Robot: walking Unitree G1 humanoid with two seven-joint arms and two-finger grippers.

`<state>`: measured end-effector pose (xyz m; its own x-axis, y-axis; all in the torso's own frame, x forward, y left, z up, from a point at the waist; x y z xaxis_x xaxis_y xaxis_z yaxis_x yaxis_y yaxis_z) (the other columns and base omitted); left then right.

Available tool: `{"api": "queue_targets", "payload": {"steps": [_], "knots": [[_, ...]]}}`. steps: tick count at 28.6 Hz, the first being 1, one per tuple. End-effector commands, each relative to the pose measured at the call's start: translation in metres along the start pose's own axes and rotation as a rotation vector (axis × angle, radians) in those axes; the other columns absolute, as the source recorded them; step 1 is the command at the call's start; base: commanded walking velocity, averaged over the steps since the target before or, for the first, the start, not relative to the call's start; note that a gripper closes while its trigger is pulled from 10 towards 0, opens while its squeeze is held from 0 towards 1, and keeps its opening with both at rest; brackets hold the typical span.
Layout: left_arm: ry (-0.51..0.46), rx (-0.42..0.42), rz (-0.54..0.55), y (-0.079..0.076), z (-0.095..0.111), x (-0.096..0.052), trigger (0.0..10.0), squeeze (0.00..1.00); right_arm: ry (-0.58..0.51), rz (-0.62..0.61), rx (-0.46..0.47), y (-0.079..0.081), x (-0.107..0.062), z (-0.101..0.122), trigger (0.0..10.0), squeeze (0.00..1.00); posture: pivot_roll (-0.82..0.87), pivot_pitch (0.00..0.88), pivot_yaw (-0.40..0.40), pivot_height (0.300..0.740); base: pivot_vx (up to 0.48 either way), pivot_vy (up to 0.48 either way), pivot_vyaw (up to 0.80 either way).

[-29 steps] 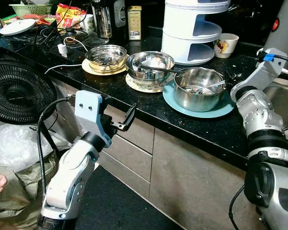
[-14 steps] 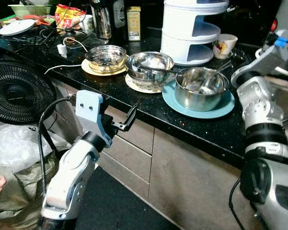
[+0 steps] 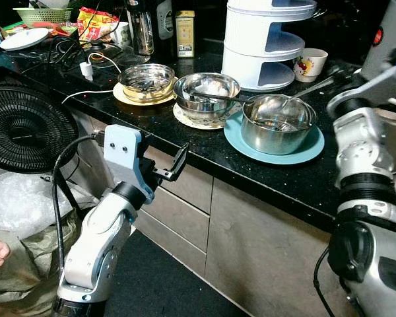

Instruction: Kitchen organization

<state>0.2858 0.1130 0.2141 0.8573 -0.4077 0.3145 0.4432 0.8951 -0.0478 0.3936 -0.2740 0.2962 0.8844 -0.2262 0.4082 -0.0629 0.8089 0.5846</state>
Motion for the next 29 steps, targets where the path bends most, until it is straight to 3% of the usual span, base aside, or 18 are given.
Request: {"api": "queue_targets", "payload": {"steps": [1, 2, 8, 16, 20, 25, 27, 29], "knots": [[0.004, 0.000, 0.001, 0.002, 0.000, 0.001, 10.0, 0.00, -0.042, 0.020, 0.045, 0.006, 0.004, 0.011, 0.0, 0.00, 0.06, 0.000, 0.003, 0.740, 0.000, 0.000, 0.00], [-0.001, -0.003, -0.004, 0.001, 0.001, 0.001, 10.0, 0.00, -0.078, 0.000, 0.085, 0.001, 0.005, 0.021, 0.0, 0.00, 0.05, 0.000, 0.005, 0.740, 0.000, 0.000, 0.00], [-0.013, -0.019, -0.038, -0.005, 0.002, 0.003, 10.0, 0.00, -0.121, -0.073, 0.068, -0.018, 0.004, 0.042, 0.0, 0.00, 0.05, 0.000, 0.005, 0.740, 0.000, 0.000, -0.27], [-0.024, -0.066, -0.114, -0.017, 0.003, 0.002, 10.0, 0.00, -0.128, -0.070, 0.030, -0.017, 0.005, 0.046, 0.0, 0.00, 0.05, 0.000, 0.002, 0.740, 0.000, 0.000, -0.80], [-0.021, -0.068, -0.123, -0.019, 0.002, 0.002, 10.0, 0.00, -0.102, -0.036, -0.148, -0.003, 0.007, 0.038, 0.0, 0.00, 0.05, 0.000, 0.001, 0.740, 0.000, 0.000, -0.80], [-0.018, -0.067, -0.121, -0.018, 0.001, 0.002, 10.0, 0.00, -0.037, 0.007, -0.506, 0.011, 0.007, 0.018, 0.0, 0.00, 0.05, 0.000, -0.005, 0.740, 0.000, 0.000, -0.80], [-0.018, -0.068, -0.121, -0.018, 0.001, 0.002, 10.0, 0.00, -0.034, 0.013, -0.534, 0.012, 0.006, 0.016, 0.0, 0.00, 0.05, 0.000, -0.005, 0.740, 0.000, 0.000, -0.80], [-0.014, -0.065, -0.121, -0.018, 0.000, 0.002, 10.0, 0.00, 0.071, 0.050, -0.624, 0.015, 0.004, -0.007, 0.0, 0.00, 0.05, 0.000, -0.008, 0.740, 0.000, 0.000, -0.80]]}}
Point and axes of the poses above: a point about 5 cm out from each wrist's last joint towards the gripper, its own x axis pointing out of the wrist towards the gripper, its own z axis along the axis of the wrist's last joint, y = z × x, the point moved 1 cm from there along x, pointing out of the wrist towards the gripper, and after that the axes turned 1 degree about -x, right-handed, at the moved point
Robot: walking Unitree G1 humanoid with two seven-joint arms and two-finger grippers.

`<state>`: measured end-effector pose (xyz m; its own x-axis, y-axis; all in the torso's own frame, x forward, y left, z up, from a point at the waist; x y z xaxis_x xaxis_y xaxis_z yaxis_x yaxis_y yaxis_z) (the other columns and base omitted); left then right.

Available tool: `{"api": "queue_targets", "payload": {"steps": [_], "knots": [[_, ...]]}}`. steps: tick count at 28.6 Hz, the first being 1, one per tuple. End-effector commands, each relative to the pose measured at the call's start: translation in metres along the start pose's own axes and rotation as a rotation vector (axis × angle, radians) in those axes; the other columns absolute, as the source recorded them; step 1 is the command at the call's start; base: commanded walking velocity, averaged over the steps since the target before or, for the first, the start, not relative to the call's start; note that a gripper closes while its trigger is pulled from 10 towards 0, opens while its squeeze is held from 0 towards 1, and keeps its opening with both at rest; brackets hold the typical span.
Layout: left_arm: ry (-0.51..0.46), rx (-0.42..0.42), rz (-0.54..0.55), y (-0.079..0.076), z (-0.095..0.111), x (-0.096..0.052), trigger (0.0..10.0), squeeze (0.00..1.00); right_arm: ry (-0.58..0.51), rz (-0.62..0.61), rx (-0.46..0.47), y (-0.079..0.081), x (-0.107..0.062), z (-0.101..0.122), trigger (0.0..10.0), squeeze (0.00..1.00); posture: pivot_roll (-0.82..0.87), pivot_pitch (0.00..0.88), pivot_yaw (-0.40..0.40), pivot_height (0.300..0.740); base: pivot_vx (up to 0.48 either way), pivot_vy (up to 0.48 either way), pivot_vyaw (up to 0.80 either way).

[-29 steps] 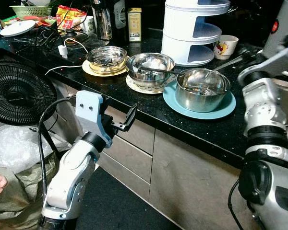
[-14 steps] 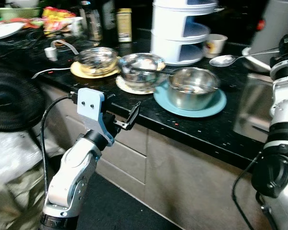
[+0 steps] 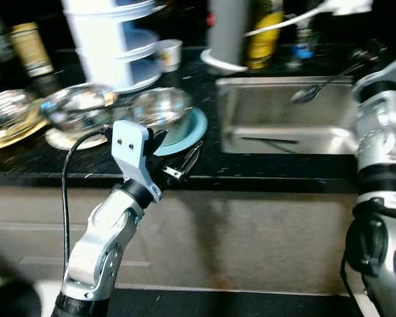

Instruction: Kitchen organization

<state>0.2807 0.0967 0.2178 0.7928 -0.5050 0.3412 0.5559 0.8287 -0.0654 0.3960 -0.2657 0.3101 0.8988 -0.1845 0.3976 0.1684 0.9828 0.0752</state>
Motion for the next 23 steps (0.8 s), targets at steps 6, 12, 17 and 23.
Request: {"api": "queue_targets", "payload": {"steps": [6, 12, 17, 23], "knots": [[0.017, 0.000, -0.001, -0.002, -0.006, 0.000, 10.0, 0.00, 0.125, 0.143, -0.120, 0.028, -0.009, -0.035, 1.6, 0.00, 0.05, 0.000, -0.010, 0.740, 0.000, 0.000, -0.80], [0.019, 0.006, 0.002, -0.002, -0.006, 0.001, 10.0, 0.00, 0.138, 0.300, -0.149, 0.060, -0.019, -0.049, 10.0, 0.00, 0.05, 0.000, -0.009, 0.740, 0.000, 0.000, 0.00], [0.019, 0.006, 0.001, -0.003, -0.006, 0.001, 10.0, 0.00, 0.191, 0.338, -0.228, 0.069, -0.027, -0.064, 10.0, 0.00, 0.05, 0.000, -0.009, 0.740, 0.000, 0.000, 0.00], [0.023, 0.010, 0.009, -0.001, -0.006, 0.000, 10.0, 0.00, 0.266, 0.363, -0.335, 0.073, -0.036, -0.083, 10.0, 0.00, 0.05, 0.000, -0.007, 0.740, 0.000, 0.000, 0.00]]}}
Point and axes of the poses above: a point about 5 cm out from each wrist's last joint towards the gripper, its own x axis pointing out of the wrist towards the gripper, its own z axis along the axis of the wrist's last joint, y = z × x, the point moved 1 cm from there along x, pointing out of the wrist towards the gripper, and after that the axes turned 1 degree about -x, right-handed, at the moved point
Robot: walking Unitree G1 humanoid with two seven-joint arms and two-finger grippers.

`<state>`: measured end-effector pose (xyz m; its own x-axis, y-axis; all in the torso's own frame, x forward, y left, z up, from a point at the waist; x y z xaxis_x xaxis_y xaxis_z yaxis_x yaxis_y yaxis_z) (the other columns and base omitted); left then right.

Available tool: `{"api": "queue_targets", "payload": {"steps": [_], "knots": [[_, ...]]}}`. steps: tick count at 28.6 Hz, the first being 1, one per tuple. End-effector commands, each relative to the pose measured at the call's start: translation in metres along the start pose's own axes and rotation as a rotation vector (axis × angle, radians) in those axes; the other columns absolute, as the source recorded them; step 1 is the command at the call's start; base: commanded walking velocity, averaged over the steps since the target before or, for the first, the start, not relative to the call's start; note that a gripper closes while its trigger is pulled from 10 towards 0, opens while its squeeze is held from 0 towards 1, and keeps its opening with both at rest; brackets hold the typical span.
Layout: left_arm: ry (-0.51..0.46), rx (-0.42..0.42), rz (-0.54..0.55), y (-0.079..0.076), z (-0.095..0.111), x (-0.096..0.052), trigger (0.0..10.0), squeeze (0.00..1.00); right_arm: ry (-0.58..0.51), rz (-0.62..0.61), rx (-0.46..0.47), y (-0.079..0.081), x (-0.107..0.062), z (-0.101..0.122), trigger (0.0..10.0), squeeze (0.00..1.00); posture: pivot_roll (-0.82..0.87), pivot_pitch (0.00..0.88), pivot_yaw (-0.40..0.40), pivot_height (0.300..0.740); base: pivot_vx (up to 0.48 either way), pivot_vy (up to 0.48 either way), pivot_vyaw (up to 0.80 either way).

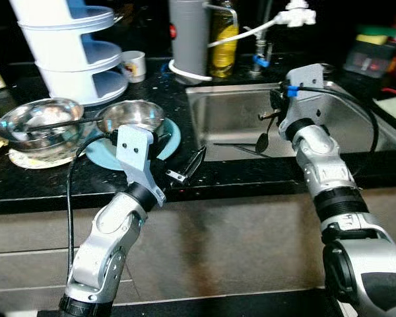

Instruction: Kitchen organization

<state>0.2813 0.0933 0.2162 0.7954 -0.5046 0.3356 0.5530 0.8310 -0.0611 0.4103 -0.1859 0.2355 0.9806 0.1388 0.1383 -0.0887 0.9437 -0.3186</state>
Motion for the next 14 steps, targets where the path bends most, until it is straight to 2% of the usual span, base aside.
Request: {"api": "queue_targets", "payload": {"steps": [1, 8, 9, 10, 11, 13, 14], "knots": [[0.017, 0.004, 0.007, 0.001, -0.003, -0.001, 10.0, 0.00, 0.058, 0.008, -0.032, 0.003, -0.002, -0.013, 10.0, 0.00, 0.05, 0.000, -0.007, 0.740, 0.000, 0.000, 0.00], [0.019, 0.008, 0.010, 0.001, -0.003, -0.001, 10.0, 0.00, 0.140, 0.057, -0.055, 0.016, -0.008, -0.034, 10.0, 0.00, 0.05, 0.000, -0.004, 0.740, 0.000, 0.000, 0.00], [0.019, 0.008, 0.010, 0.001, -0.004, -0.001, 10.0, 0.00, 0.146, 0.062, -0.046, 0.017, -0.009, -0.037, 10.0, 0.70, 0.05, 0.000, -0.004, 0.740, 0.000, 0.000, 0.00], [0.020, 0.008, 0.011, 0.002, -0.004, -0.001, 10.0, 0.00, 0.148, 0.064, -0.040, 0.017, -0.009, -0.038, 10.0, 0.70, 0.05, 0.000, -0.004, 0.740, 0.000, 0.000, 0.00], [0.019, 0.009, 0.013, 0.002, -0.003, -0.001, 10.0, 0.00, 0.137, 0.048, 0.006, 0.016, -0.009, -0.037, 10.0, 1.00, 0.05, 0.000, -0.003, 0.740, 0.000, 0.000, 0.00], [0.019, 0.009, 0.015, 0.002, -0.003, -0.001, 10.0, 0.00, 0.128, 0.041, 0.023, 0.015, -0.009, -0.036, 10.0, 1.00, 0.05, 0.000, -0.003, 0.740, 0.000, 0.000, 0.00], [0.022, 0.011, 0.021, 0.003, -0.004, -0.002, 10.0, 0.00, 0.094, 0.029, 0.080, 0.012, -0.009, -0.031, 10.0, 1.00, 0.05, 0.000, -0.003, 0.740, 0.000, 0.000, 0.00]]}}
Point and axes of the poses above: a point about 5 cm out from each wrist's last joint towards the gripper, its own x axis pointing out of the wrist towards the gripper, its own z axis along the axis of the wrist's last joint, y = z × x, the point moved 1 cm from there along x, pointing out of the wrist towards the gripper, and after that the axes turned 1 degree about -x, right-handed, at the moved point
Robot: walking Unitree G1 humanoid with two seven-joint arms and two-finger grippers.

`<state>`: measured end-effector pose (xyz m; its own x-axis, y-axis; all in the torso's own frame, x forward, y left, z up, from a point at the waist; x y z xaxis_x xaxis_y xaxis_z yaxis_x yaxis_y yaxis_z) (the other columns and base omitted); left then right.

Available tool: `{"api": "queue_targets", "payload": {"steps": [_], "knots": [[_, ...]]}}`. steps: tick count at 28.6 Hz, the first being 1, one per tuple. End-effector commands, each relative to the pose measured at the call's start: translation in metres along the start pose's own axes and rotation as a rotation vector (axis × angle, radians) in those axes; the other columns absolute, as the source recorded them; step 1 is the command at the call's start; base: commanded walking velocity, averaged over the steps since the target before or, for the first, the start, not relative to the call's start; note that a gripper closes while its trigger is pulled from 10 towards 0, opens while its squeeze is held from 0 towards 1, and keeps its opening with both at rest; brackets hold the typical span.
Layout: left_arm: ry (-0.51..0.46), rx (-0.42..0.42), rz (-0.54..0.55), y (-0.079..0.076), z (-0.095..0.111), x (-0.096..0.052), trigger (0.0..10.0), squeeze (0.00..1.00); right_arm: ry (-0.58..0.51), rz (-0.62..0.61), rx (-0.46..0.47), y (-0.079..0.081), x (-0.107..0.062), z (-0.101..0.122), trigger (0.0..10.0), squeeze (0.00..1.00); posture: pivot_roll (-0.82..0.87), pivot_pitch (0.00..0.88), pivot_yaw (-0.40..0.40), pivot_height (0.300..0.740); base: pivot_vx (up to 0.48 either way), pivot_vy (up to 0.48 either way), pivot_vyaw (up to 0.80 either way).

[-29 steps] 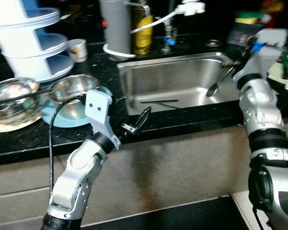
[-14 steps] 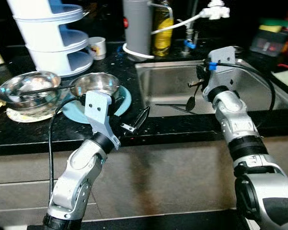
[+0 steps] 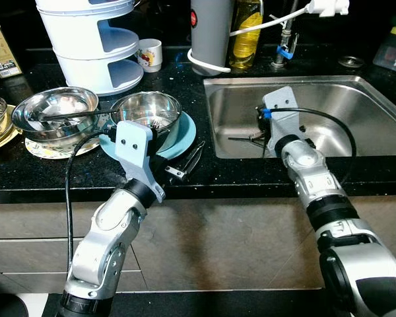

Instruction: Kitchen organization

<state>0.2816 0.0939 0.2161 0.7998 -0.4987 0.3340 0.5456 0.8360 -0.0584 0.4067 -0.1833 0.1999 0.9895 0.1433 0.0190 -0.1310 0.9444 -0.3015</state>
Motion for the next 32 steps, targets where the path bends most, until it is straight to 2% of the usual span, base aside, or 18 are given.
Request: {"api": "queue_targets", "payload": {"steps": [1, 3, 4, 5, 6, 8, 10, 11, 13, 17, 18, 20, 23, 26, 32], "knots": [[0.023, 0.008, 0.017, 0.003, -0.004, -0.002, 10.0, 0.00, -0.043, -0.011, 0.094, -0.003, -0.001, 0.004, 10.0, 1.00, 0.05, 0.000, -0.003, 0.740, 0.000, 0.000, 0.00], [0.028, 0.014, 0.025, 0.004, -0.005, -0.002, 10.0, 0.00, -0.084, -0.024, 0.176, -0.007, -0.001, 0.011, 10.0, 1.00, 0.05, 0.000, -0.002, 0.740, 0.000, 0.000, 0.00], [0.028, 0.018, 0.031, 0.005, -0.005, -0.002, 10.0, 0.00, -0.098, -0.028, 0.201, -0.009, -0.001, 0.013, 10.0, 0.82, 0.05, 0.000, -0.002, 0.740, 0.000, 0.000, 0.00], [0.028, 0.021, 0.034, 0.005, -0.005, -0.002, 10.0, 0.00, -0.107, -0.031, 0.216, -0.010, -0.001, 0.014, 10.0, 0.82, 0.05, 0.000, -0.002, 0.740, 0.000, 0.000, 0.00], [0.029, 0.023, 0.039, 0.006, -0.005, -0.002, 10.0, 0.00, -0.130, -0.027, 0.244, -0.011, -0.001, 0.018, 10.0, 0.00, 0.05, 0.000, -0.002, 0.740, 0.000, 0.000, 0.00], [0.036, 0.027, 0.056, 0.009, -0.006, -0.002, 10.0, 0.00, -0.187, -0.030, 0.311, -0.013, -0.002, 0.027, 10.0, 0.00, 0.04, 0.000, -0.003, 0.740, 0.000, 0.000, 0.00], [0.039, 0.029, 0.062, 0.009, -0.007, -0.002, 10.0, 0.00, -0.202, -0.022, 0.332, -0.013, -0.002, 0.029, 10.0, 0.00, 0.04, 0.000, -0.004, 0.740, 0.000, 0.000, 0.00], [0.041, 0.033, 0.070, 0.011, -0.008, -0.002, 10.0, 0.00, -0.255, 0.026, 0.384, -0.007, -0.005, 0.033, 10.0, 0.00, 0.04, 0.000, -0.007, 0.740, 0.000, 0.000, 0.00], [0.042, 0.037, 0.077, 0.012, -0.007, -0.003, 10.0, 0.00, -0.288, 0.064, 0.422, -0.003, -0.008, 0.035, 10.0, 0.00, 0.04, 0.000, -0.006, 0.740, 0.000, 0.000, 0.00], [0.044, 0.042, 0.092, 0.015, -0.007, -0.004, 10.0, 0.00, -0.367, 0.141, 0.537, 0.001, -0.017, 0.041, 10.0, 0.00, 0.04, 0.000, -0.007, 0.740, 0.000, 0.000, 0.00], [0.044, 0.042, 0.092, 0.015, -0.007, -0.004, 10.0, 0.00, -0.367, 0.141, 0.537, 0.001, -0.017, 0.041, 10.0, 0.00, 0.04, 0.000, -0.007, 0.740, 0.000, 0.000, 0.00], [0.050, 0.045, 0.099, 0.016, -0.008, -0.006, 10.0, 0.00, -0.419, 0.190, 0.597, 0.004, -0.025, 0.045, 10.0, 0.00, 0.03, 0.000, -0.004, 0.740, 0.000, 0.000, 0.00], [0.052, 0.045, 0.100, 0.017, -0.009, -0.006, 10.0, 0.00, -0.430, 0.207, 0.607, 0.005, -0.028, 0.045, 10.0, 0.00, 0.03, 0.000, -0.004, 0.740, 0.000, 0.000, 0.00], [0.056, 0.045, 0.103, 0.017, -0.010, -0.007, 10.0, 0.00, -0.461, 0.263, 0.672, 0.007, -0.038, 0.045, 10.0, 0.00, 0.03, 0.000, -0.007, 0.740, 0.000, 0.000, 0.00], [0.102, 0.059, 0.130, 0.021, -0.020, -0.018, 10.0, 0.00, -0.457, 0.366, 0.806, 0.004, -0.057, 0.032, 10.0, 0.00, 0.03, 0.000, -0.011, 0.740, 0.000, 0.000, 0.00]]}}
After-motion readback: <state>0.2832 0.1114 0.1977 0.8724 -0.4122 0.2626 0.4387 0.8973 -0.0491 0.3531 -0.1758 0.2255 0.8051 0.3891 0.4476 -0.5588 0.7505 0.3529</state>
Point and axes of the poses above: a point about 5 cm out from each wrist's last joint towards the gripper, its own x axis pointing out of the wrist towards the gripper, its own z axis along the axis of the wrist's last joint, y = z × x, the point moved 1 cm from there along x, pointing out of the wrist towards the gripper, and after that the axes turned 1 degree about -x, right-handed, at the moved point
